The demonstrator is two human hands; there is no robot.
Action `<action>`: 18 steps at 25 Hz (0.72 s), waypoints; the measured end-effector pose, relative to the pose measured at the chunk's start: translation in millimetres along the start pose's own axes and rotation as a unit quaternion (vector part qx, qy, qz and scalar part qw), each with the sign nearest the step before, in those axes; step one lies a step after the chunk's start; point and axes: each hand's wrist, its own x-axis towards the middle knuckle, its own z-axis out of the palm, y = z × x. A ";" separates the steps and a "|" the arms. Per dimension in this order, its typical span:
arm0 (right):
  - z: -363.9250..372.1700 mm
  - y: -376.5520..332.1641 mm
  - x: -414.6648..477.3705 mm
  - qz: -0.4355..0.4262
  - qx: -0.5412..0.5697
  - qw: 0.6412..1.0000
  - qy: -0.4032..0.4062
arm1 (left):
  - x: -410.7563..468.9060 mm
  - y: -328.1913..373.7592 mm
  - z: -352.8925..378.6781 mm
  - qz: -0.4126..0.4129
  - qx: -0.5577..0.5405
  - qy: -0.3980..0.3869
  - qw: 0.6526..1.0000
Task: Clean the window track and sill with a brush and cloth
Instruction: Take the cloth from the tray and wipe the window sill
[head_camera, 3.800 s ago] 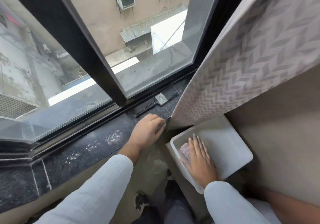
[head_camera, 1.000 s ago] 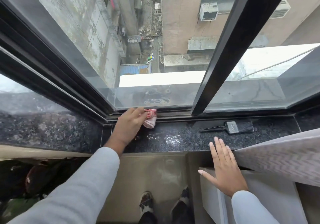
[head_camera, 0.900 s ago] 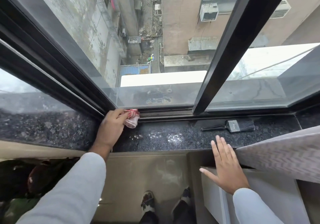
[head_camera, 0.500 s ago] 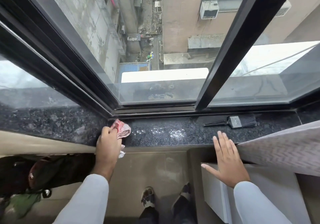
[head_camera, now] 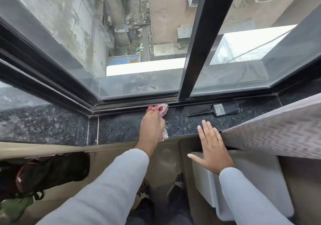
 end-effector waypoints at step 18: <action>5.0 8.2 -59.7 0.027 0.103 0.994 0.026 | -72.7 -106.1 23.7 0.314 0.339 -0.357 0.812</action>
